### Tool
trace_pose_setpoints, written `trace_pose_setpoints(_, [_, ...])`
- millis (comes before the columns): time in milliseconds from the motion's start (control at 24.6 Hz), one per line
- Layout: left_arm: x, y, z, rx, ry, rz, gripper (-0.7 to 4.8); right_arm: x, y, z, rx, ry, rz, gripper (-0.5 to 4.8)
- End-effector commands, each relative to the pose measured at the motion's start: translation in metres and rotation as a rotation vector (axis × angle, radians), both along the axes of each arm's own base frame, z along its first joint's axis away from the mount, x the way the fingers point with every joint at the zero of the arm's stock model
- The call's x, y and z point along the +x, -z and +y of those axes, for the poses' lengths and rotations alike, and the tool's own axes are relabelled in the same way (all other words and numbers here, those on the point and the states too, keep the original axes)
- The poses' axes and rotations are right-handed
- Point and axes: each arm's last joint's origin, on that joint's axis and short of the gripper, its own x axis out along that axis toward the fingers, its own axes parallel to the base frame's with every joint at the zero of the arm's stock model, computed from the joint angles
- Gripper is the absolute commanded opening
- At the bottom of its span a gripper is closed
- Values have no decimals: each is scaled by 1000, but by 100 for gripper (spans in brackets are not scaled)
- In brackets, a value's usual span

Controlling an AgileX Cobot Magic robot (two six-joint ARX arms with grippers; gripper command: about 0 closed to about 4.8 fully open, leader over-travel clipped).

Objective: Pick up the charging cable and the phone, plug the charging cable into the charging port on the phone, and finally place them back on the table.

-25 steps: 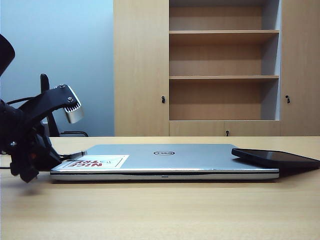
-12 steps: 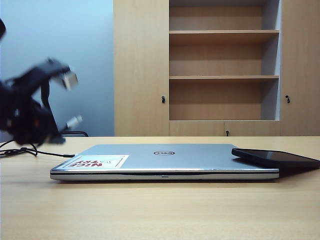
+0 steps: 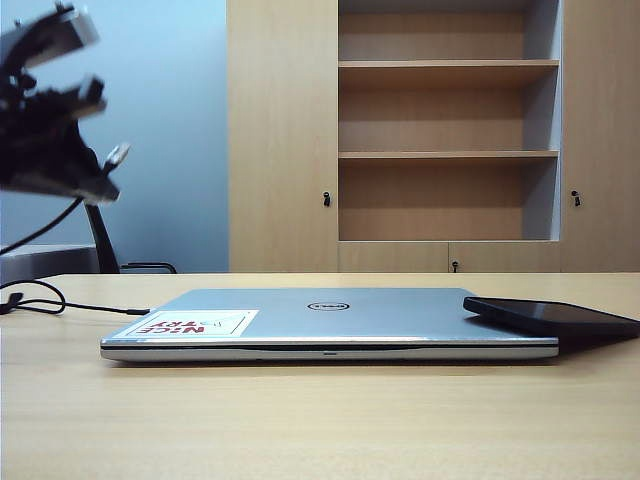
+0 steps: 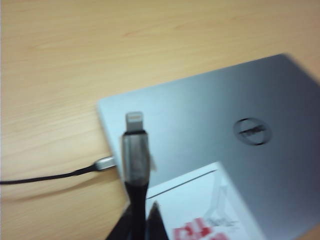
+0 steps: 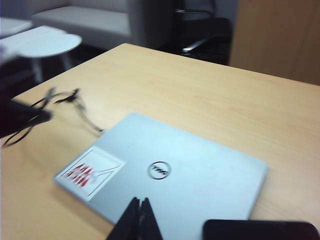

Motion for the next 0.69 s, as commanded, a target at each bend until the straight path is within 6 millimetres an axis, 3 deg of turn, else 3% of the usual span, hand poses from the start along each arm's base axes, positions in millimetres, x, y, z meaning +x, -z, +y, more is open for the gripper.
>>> trace_pose_setpoints(41, [-7,-8,-14,-50,66,-5,-6,3,-2,-5,68,76,23,-4])
trace_pose_setpoints(122, [-16,-10,-32,-51,162,8,-6,7,-3,-11,119,138,49,-4])
trace_pose_setpoints(285, [-24,-10,-45,-87,217,39,-6,11,-2,-17,181,167,95,-4])
trace_pose_setpoints(529, [-29,-6,-50,-92,243,78,-6,21,11,-27,216,157,269,-4])
trace_pose_setpoints(692, [-30,-3,-50,-67,245,105,-6,39,23,-39,272,201,413,-4])
